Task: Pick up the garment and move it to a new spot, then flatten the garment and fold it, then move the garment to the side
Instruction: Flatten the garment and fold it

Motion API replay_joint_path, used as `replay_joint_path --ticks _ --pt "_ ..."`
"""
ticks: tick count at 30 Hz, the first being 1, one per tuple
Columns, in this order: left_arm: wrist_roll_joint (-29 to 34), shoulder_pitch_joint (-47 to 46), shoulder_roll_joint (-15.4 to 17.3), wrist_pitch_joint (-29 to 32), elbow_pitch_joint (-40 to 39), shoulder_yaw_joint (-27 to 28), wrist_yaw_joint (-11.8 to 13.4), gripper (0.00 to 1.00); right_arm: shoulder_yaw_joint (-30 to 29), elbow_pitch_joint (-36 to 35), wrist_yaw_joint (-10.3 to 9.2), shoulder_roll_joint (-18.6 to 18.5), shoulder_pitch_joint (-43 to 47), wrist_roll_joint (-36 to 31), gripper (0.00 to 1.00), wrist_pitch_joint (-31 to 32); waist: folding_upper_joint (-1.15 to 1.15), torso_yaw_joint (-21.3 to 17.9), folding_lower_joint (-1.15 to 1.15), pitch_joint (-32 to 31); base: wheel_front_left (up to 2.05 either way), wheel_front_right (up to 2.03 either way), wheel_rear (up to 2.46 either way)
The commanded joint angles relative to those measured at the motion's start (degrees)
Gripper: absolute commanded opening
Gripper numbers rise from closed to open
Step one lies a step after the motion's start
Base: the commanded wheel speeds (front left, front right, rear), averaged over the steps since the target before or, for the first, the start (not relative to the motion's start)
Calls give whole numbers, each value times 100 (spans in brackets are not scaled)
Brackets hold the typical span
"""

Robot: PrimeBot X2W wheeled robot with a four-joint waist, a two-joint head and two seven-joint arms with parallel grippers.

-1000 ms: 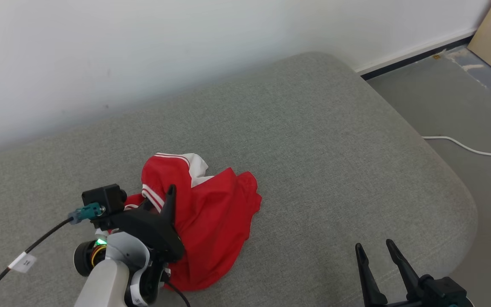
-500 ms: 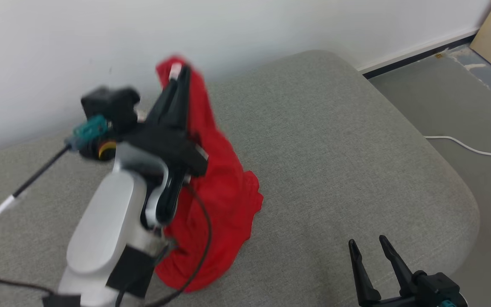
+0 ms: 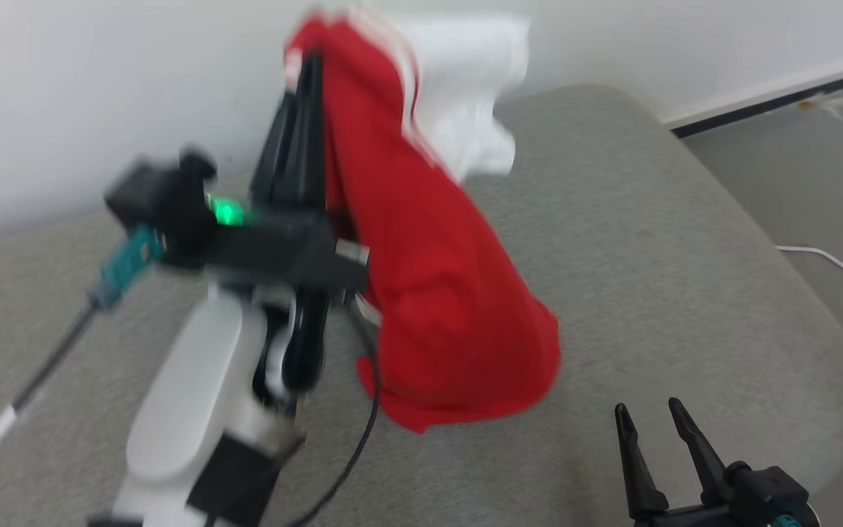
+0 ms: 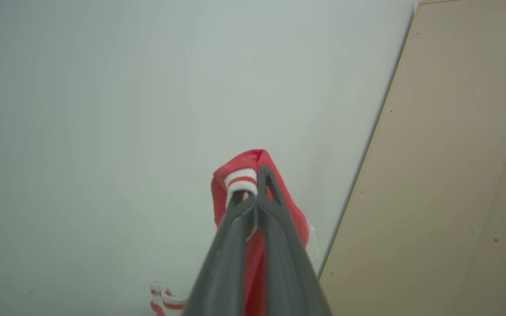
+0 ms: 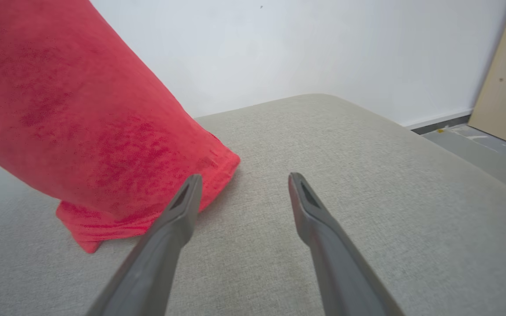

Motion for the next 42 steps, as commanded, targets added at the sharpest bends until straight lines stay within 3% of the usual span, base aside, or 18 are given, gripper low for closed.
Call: replay_joint_path --ticks 1,8,14,29,30,32,42 --pt "-27 331 97 -46 25 48 -12 0 7 -18 5 27 11 -39 100 -13 0 464 0 174 0 0 0" --pt "-297 2371 401 -94 42 339 48 0 29 -80 5 -31 20 -114 100 -7 0 1156 0 166 0 0 0" --pt "-324 3438 400 -111 114 537 90 0 96 -58 5 -89 14 -39 100 29 0 1478 0 89 0 0 0" --pt "292 4397 175 -108 201 1105 58 0 175 -55 5 -208 171 38 100 111 0 1496 0 -233 0 0 0" --pt "345 4433 160 -109 196 1127 17 28 167 -66 5 -210 188 41 100 121 0 1488 0 -257 0 0 0" --pt "451 4509 132 -108 176 1154 -25 100 154 -91 5 -221 216 43 100 126 0 1472 0 -303 0 0 0" --pt "1231 4875 60 -109 -296 1750 -139 100 -154 -300 5 -274 357 47 100 288 0 1505 0 -473 0 0 0"
